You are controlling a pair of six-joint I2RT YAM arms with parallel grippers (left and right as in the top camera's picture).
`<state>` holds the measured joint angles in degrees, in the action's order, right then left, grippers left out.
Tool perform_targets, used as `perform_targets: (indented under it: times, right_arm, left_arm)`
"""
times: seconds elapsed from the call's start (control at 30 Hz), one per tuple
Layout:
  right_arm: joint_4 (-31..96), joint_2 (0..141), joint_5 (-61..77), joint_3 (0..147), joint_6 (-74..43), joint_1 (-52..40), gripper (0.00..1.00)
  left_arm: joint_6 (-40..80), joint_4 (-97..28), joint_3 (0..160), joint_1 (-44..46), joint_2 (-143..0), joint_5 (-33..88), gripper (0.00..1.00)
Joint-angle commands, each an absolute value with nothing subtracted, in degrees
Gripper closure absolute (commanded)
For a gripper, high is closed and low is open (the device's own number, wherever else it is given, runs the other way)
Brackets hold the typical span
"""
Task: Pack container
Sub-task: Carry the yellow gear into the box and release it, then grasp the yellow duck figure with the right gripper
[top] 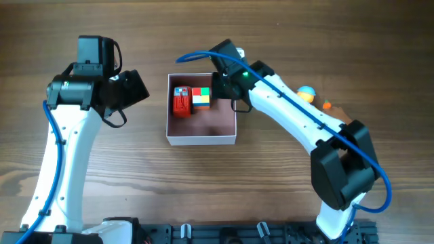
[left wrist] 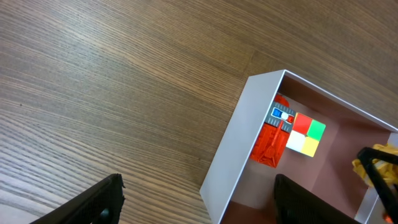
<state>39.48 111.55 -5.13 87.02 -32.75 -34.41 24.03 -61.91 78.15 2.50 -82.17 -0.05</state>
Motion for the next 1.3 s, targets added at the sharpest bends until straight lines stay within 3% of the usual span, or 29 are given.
perform_targets:
  times: [0.0, 0.2, 0.5, 0.63, 0.7, 0.77, 1.03, 1.27]
  right_arm:
    - [39.0, 112.01, -4.23, 87.29, -31.4, -34.3, 0.56]
    - [39.0, 112.01, -2.94, 87.29, -29.95, -34.3, 0.43]
    - [40.75, 111.59, -2.96, 87.5, -28.42, -34.3, 0.42]
    - [48.66, 104.38, -4.19, 92.6, -25.87, -33.41, 0.29]
    - [54.65, 100.42, -7.18, 96.75, -25.02, -31.97, 0.07]
    - [60.6, 95.9, -8.93, 99.85, -23.88, -28.86, 0.01]
    - [73.78, 92.9, -6.0, 96.29, -19.79, -6.92, 0.0]
    - [69.56, 106.04, -4.05, 87.5, -16.34, -3.68, 0.0]
  left_arm:
    - [22.92, -61.93, 77.67, 2.39, -82.08, 0.64, 0.22]
    - [22.9, -61.95, 77.67, 2.39, -82.08, 0.62, 0.22]
    - [22.9, -61.95, 77.67, 2.39, -82.08, 0.62, 0.22]
    - [22.92, -61.95, 77.67, 2.39, -82.08, 0.62, 0.22]
    - [22.9, -61.95, 77.67, 2.39, -82.08, 0.62, 0.22]
    - [22.9, -62.0, 77.67, 2.39, -82.08, 0.62, 0.22]
    - [22.92, -62.04, 77.67, 2.39, -82.08, 0.62, 0.22]
    - [22.92, -62.76, 77.67, 2.39, -82.08, 0.62, 0.23]
